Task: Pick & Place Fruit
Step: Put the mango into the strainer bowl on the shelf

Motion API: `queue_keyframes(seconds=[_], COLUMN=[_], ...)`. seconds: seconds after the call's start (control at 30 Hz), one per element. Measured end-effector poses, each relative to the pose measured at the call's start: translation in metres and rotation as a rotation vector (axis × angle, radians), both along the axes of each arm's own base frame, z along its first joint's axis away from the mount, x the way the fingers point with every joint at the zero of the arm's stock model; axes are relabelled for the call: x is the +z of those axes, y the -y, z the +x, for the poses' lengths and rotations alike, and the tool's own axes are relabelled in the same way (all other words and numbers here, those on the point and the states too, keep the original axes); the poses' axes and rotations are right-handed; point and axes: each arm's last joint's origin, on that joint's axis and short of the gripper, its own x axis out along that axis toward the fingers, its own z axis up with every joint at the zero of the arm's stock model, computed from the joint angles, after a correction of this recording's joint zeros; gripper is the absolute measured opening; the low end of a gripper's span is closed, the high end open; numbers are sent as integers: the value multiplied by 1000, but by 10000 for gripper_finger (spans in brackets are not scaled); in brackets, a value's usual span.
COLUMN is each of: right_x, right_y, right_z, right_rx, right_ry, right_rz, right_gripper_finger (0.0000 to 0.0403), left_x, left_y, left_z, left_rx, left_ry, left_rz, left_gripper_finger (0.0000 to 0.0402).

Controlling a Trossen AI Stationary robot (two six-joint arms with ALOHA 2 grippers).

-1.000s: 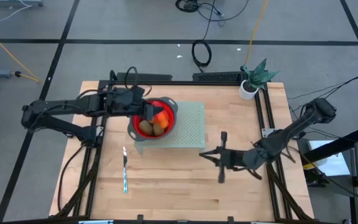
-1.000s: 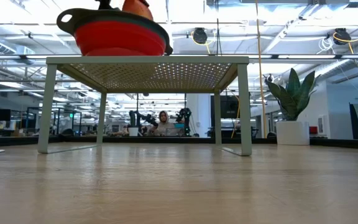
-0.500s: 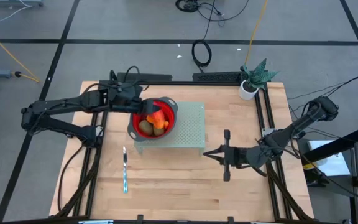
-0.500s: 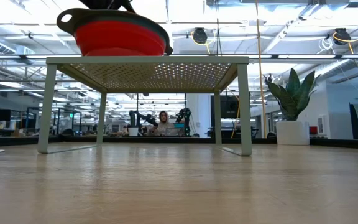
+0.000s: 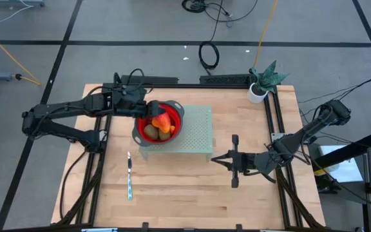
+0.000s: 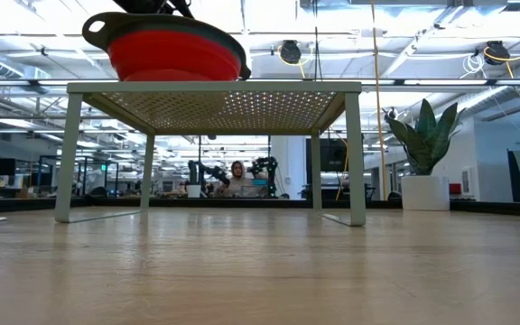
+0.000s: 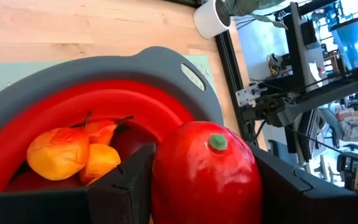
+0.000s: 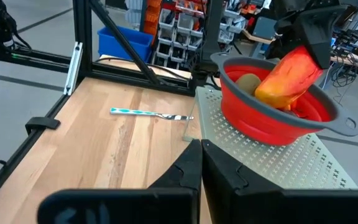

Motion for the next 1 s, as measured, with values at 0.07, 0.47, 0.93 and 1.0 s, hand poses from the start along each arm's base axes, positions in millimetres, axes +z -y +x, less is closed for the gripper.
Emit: queue_keyframes(seconds=[0.07, 0.47, 0.93, 1.0], right_x=[0, 0, 0, 0], right_y=[0, 0, -1, -1], right_z=[0, 0, 0, -1], right_rx=[0, 0, 2, 5], right_ry=[0, 0, 1, 1], right_rz=[0, 0, 1, 1], right_gripper_finger=[1, 1, 0, 0], left_x=[0, -7, 1, 5], left_y=[0, -3, -5, -7], left_z=[0, 14, 8, 2], left_rx=[0, -33, -35, -36], left_ry=[3, -8, 43, 66], left_rz=[1, 34, 30, 27], left_gripper_finger=[201, 216, 297, 296])
